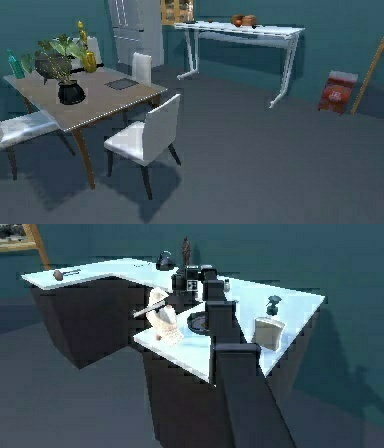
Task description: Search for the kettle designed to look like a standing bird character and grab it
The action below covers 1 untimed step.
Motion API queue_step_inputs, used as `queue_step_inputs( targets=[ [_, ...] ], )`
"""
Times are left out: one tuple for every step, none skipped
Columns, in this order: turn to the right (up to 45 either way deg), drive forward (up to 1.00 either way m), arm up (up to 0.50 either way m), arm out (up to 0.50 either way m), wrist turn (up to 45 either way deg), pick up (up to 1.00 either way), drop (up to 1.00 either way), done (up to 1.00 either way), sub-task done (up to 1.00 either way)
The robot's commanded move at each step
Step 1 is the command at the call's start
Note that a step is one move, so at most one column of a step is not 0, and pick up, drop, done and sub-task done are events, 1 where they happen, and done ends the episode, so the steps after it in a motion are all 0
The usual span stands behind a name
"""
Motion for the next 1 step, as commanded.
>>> queue_step_inputs(
  targets=[
    [0.0, 0.0, 0.0, 0.0, 24.0, 0.0, 0.0, 0.0, 0.0]
  ],
)
